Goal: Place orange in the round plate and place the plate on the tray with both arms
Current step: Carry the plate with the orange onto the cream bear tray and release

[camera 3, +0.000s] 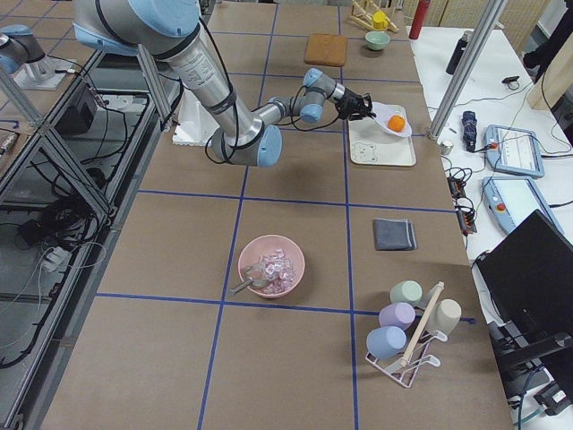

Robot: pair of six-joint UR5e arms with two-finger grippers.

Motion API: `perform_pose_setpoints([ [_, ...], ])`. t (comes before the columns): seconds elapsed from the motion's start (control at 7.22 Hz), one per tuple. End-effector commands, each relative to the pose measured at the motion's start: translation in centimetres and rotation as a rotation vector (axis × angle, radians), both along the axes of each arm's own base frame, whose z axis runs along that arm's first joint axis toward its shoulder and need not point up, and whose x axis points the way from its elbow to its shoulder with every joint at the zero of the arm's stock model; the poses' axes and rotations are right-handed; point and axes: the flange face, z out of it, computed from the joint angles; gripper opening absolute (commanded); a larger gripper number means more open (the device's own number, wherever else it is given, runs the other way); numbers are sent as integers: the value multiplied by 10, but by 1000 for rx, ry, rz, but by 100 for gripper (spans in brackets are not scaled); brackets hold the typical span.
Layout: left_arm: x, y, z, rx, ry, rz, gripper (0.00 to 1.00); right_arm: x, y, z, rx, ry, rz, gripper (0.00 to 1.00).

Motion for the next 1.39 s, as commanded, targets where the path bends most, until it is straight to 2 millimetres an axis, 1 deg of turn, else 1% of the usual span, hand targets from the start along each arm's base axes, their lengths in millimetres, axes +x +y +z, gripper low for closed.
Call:
perform_pose_setpoints([
  [0.0, 0, 0, 0, -1, 0, -1, 98, -6, 7, 9, 24, 90, -45, 99],
  [0.14, 0, 0, 0, -1, 0, -1, 98, -6, 26, 21, 55, 151, -105, 100],
  [0.28, 0, 0, 0, -1, 0, -1, 98, 11, 43, 14, 108, 186, -191, 100],
  [0.42, 0, 0, 0, -1, 0, -1, 98, 27, 59, 16, 123, 271, -299, 100],
  [0.55, 0, 0, 0, -1, 0, -1, 98, 38, 64, 8, 106, 404, -450, 100],
  [0.69, 0, 0, 0, -1, 0, -1, 98, 69, 60, 15, 134, 542, -638, 100],
  [0.83, 0, 0, 2, -8, 1, -2, 98, 120, 47, 46, 168, 665, -818, 100],
  [0.97, -1, 1, 1, -14, 1, -5, 98, 187, 18, 75, 183, 764, -991, 100],
  [1.11, -1, 2, 1, -16, 3, -5, 98, 261, -14, 95, 207, 848, -1130, 100],
  [1.25, -1, 2, -1, -12, 3, -5, 98, 346, -36, 121, 255, 914, -1260, 100],
])
